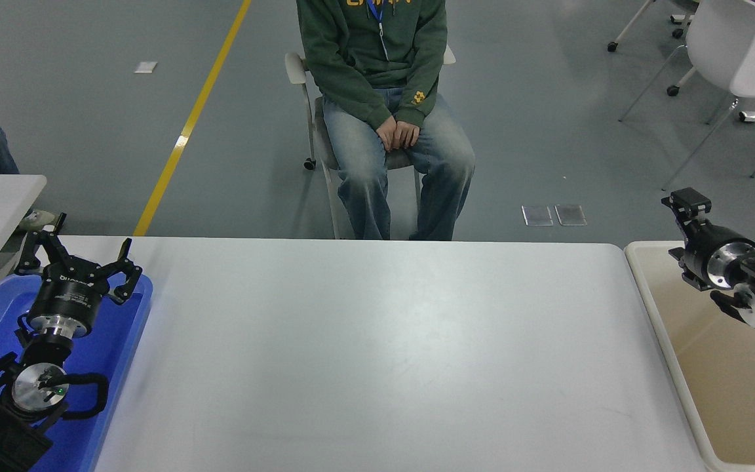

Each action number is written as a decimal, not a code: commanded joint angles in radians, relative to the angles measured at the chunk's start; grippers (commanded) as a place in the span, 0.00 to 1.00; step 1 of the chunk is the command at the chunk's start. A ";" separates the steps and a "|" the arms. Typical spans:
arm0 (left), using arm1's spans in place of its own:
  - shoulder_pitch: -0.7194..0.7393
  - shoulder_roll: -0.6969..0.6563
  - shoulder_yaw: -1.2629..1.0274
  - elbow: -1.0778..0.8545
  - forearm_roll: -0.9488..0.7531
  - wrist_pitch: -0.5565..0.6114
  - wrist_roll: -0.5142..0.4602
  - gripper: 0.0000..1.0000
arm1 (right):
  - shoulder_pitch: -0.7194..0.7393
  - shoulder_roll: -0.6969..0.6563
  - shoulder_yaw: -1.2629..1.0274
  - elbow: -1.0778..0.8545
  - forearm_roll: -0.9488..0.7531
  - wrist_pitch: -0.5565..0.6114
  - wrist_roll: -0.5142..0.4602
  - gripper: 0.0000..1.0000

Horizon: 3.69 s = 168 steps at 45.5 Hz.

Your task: Clean the table surface

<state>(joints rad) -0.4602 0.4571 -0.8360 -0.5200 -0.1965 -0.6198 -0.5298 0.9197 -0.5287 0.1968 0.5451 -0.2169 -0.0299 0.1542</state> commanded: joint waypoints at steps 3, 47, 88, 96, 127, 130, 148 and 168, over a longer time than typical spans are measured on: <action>0.000 0.000 0.000 0.000 0.000 0.000 0.001 1.00 | -0.001 0.004 0.113 0.156 0.074 -0.002 0.001 1.00; 0.000 0.000 0.000 0.000 0.000 0.000 -0.001 1.00 | -0.243 0.437 0.562 0.182 0.372 0.142 0.070 1.00; 0.000 0.000 0.000 0.000 0.000 -0.001 0.001 1.00 | -0.320 0.427 0.604 0.185 0.413 0.271 0.076 1.00; 0.000 0.000 0.000 0.000 0.000 0.000 0.001 1.00 | -0.317 0.424 0.607 0.185 0.413 0.271 0.076 1.00; 0.002 0.000 0.000 0.000 0.000 0.000 -0.001 1.00 | -0.249 0.312 0.586 0.187 0.025 0.265 0.111 1.00; 0.002 0.000 0.000 0.000 0.000 0.000 0.001 1.00 | -0.240 0.305 0.582 0.182 -0.034 0.262 0.111 1.00; 0.000 0.000 0.000 0.000 0.000 0.000 0.001 1.00 | -0.205 0.259 0.530 0.176 -0.260 0.202 0.114 1.00; 0.002 0.000 0.000 0.000 0.000 0.000 0.001 1.00 | -0.191 0.260 0.474 0.184 -0.283 0.099 0.122 1.00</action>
<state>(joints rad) -0.4588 0.4571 -0.8360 -0.5200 -0.1963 -0.6198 -0.5295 0.7185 -0.2661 0.7058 0.7215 -0.4770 0.1251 0.2702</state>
